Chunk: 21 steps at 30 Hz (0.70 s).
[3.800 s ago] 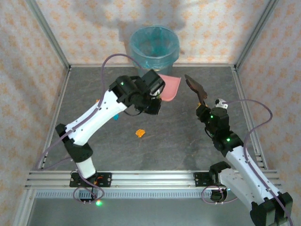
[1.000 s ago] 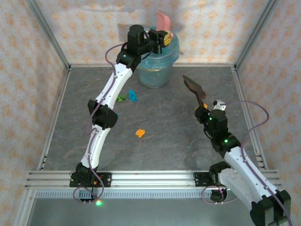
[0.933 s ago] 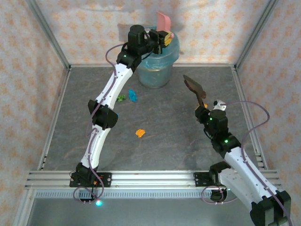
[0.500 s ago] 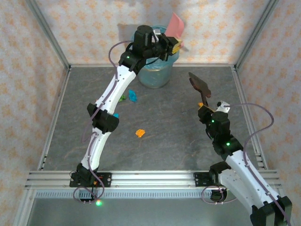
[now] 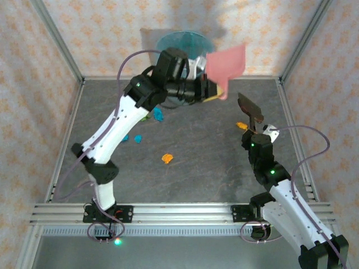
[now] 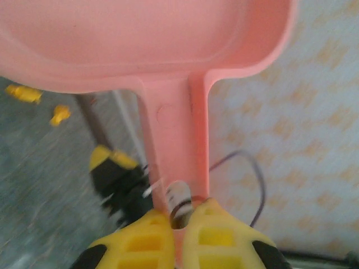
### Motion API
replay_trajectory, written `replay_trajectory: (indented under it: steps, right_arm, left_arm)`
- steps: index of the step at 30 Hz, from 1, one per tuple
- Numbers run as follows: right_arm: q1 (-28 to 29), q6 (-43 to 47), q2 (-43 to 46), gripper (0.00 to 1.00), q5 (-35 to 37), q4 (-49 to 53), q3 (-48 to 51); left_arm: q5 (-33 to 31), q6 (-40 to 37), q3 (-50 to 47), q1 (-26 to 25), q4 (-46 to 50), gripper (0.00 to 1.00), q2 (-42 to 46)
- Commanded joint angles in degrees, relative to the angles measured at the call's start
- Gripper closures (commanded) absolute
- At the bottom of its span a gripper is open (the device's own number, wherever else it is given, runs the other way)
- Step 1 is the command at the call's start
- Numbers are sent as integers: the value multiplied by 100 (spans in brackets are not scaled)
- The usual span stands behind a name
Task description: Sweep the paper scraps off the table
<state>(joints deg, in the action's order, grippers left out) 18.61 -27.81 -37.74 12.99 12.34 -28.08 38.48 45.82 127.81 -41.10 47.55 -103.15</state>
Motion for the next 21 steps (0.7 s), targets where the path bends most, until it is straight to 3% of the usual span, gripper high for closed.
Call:
replay_trajectory:
  steps: [1,8,12,19,21]
  right_arm:
    - [-41,-68,3,100,382,129,-370]
    - [-447,-183,-88,100,-34,682,-757]
    - [-700,-318,-380,100,-488,798,-903]
    - [-701,-364,-776,100,-784,856,-1054]
    - [-705,-360,-818,100,-830,904,-1109]
  left_arm:
    - [-417,-1049,-1243,33,239,100,808]
    - [-1207,-1821,-3623,32,489,100,2388]
    - [-1523,-1620,-4634,29,154,100,2927]
    - [-1728,-1993,-4763,27,751,100,2491]
    - [-1712,-2142,-4755,-16,832,95,2304]
